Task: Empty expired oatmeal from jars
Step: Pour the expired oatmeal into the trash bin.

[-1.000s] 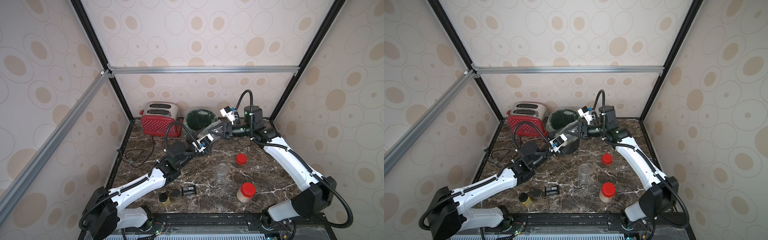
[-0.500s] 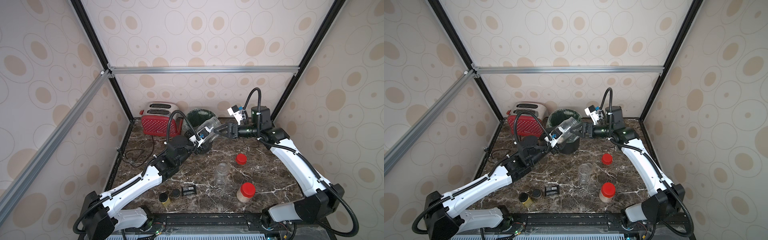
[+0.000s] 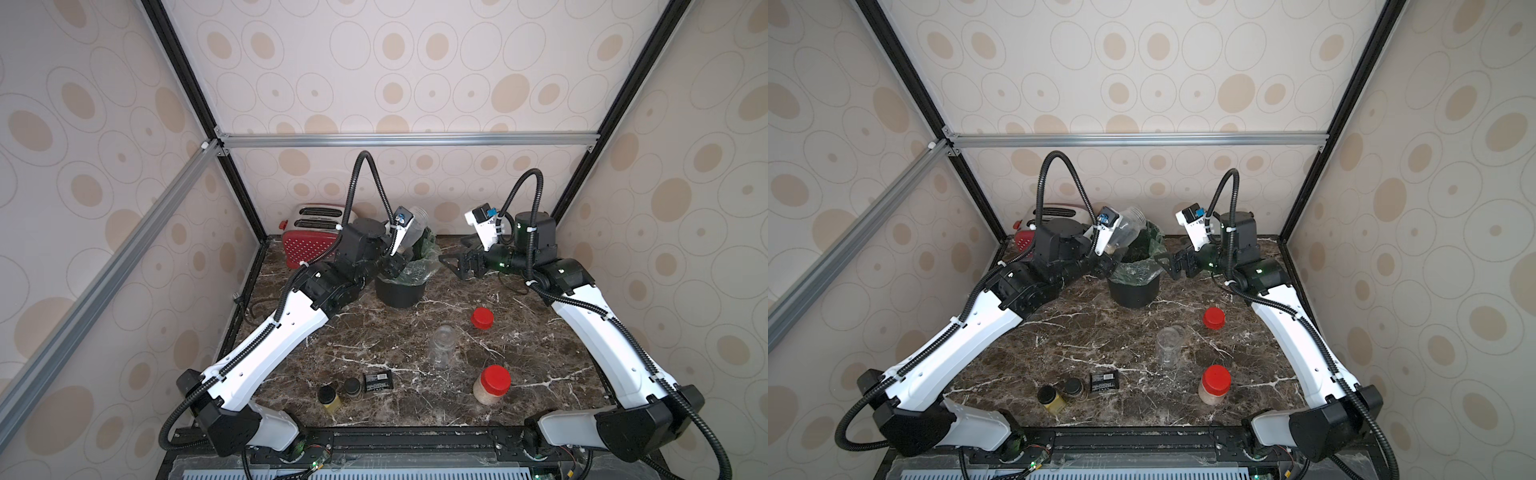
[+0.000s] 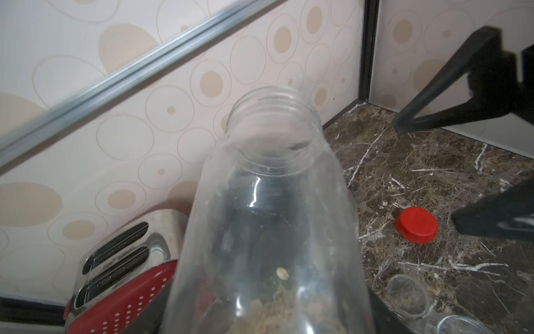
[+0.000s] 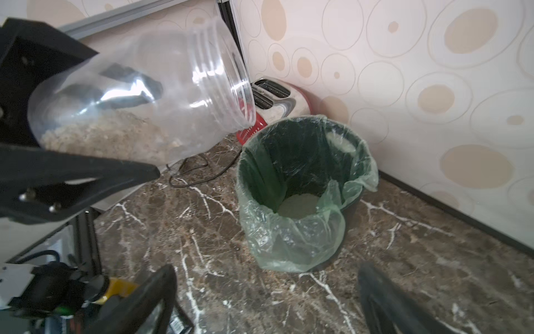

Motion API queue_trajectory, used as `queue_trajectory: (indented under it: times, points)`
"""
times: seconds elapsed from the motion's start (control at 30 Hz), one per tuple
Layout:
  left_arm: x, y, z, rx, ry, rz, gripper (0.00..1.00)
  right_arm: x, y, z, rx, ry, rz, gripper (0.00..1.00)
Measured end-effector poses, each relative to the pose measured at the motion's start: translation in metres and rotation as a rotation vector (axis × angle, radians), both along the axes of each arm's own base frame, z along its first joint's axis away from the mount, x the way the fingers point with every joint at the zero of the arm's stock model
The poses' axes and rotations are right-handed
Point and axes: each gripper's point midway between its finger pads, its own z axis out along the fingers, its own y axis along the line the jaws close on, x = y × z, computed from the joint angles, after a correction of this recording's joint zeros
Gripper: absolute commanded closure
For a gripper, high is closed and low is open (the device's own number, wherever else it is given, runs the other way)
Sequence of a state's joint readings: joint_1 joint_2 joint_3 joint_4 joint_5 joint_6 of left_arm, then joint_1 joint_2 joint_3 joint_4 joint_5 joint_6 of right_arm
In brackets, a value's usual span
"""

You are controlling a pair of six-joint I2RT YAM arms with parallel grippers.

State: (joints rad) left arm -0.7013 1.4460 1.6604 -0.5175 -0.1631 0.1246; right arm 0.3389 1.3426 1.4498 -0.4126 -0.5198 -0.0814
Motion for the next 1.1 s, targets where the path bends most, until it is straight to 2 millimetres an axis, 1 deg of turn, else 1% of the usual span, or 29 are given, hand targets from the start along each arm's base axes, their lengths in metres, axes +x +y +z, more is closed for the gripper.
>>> queue_trajectory:
  times: [0.07, 0.17, 0.27, 0.4, 0.57, 0.67, 0.77, 0.97, 1.1]
  points:
    - [0.009, 0.006, -0.006, 0.007, 0.054, 0.029, 0.93, 0.004, 0.001, -0.002, -0.022, -0.057, 0.016, 0.01]
    - [0.020, 0.008, -0.015, 0.021, 0.132, 0.059, 0.96, 0.012, 0.005, -0.006, -0.046, -0.133, 0.041, 0.01]
    - [0.031, 0.003, -0.025, 0.036, 0.206, 0.078, 0.97, 0.021, 0.010, -0.012, -0.065, -0.179, 0.061, 0.00]
    - [0.038, -0.005, -0.041, 0.059, 0.309, 0.090, 1.00, 0.034, 0.017, -0.021, -0.083, -0.212, 0.087, 0.00]
    - [0.043, -0.008, -0.052, 0.058, 0.409, 0.124, 1.00, 0.044, 0.022, -0.033, -0.100, -0.222, 0.104, 0.00]
    - [0.045, -0.004, -0.054, 0.036, 0.451, 0.153, 1.00, 0.048, 0.025, -0.038, -0.111, -0.229, 0.113, 0.00]
    - [0.042, 0.002, -0.060, 0.004, 0.508, 0.172, 1.00, 0.050, 0.026, -0.043, -0.119, -0.228, 0.122, 0.01]
    - [0.039, 0.004, -0.064, -0.088, 0.592, 0.192, 1.00, 0.050, 0.029, -0.044, -0.120, -0.240, 0.143, 0.00]
    - [0.041, 0.001, -0.065, -0.147, 0.633, 0.221, 1.00, 0.051, 0.031, -0.047, -0.124, -0.246, 0.155, 0.01]
